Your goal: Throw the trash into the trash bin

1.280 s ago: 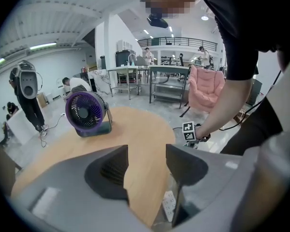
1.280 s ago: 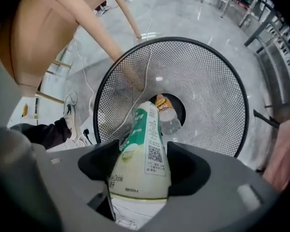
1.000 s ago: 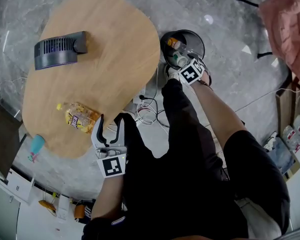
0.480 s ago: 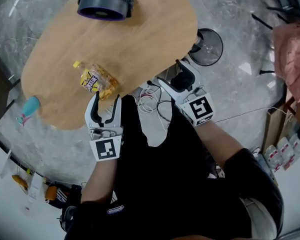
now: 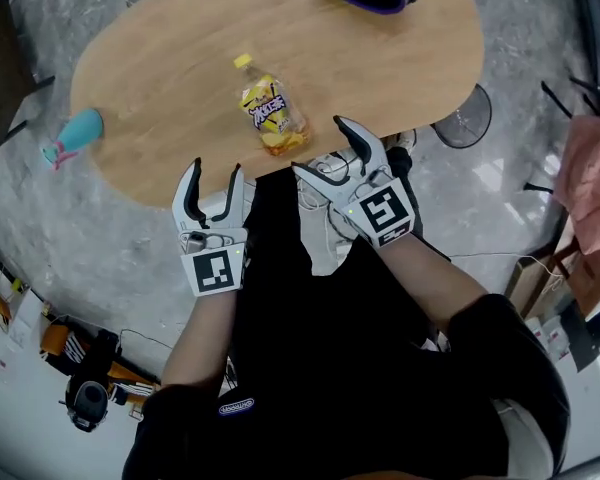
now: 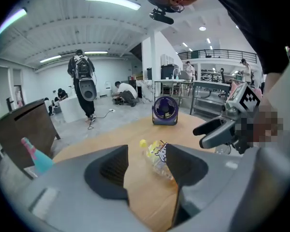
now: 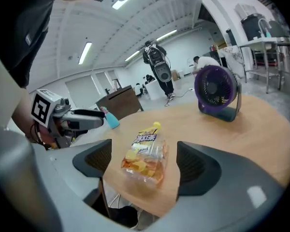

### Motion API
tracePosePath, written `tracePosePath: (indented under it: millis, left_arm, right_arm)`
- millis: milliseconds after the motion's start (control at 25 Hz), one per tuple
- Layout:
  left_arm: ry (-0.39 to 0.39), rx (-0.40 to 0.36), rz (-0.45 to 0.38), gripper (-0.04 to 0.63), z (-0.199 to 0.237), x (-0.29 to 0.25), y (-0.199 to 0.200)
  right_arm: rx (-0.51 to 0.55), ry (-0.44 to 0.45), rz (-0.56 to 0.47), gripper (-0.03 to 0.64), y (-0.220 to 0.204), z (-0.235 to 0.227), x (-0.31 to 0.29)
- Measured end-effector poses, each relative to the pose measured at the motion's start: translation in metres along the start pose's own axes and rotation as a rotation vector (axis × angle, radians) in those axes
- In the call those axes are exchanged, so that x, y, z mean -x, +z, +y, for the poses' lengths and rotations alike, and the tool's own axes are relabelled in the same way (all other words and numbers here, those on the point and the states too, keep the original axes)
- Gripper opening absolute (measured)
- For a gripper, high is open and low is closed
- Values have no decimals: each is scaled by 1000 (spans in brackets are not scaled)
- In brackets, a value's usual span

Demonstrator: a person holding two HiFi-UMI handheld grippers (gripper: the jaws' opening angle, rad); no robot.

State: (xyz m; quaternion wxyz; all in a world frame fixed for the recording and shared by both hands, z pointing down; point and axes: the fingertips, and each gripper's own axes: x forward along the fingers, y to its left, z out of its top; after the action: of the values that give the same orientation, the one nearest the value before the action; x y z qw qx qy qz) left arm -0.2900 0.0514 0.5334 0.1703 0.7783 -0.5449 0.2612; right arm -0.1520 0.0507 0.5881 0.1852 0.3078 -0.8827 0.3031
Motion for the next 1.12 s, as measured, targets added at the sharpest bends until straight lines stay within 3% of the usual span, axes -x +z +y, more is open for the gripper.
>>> tracePosePath:
  millis: [320,520,840,1120]
  left_arm:
    - [7,34,9,253,37,17,-33]
    - [-5,69,2,253,41,23,-45]
    - [-52,67,15,253,68,31,-54]
    - [-16,62,39,253,94,38,-59]
  right_arm:
    - [61,-64,138,503,-32,10,-46]
    - [-40,-122,209,608,-52,4,-74]
    - [31,-235,381,611,-78,7,-119]
    - [46,-222,326,584,-65,6,-116]
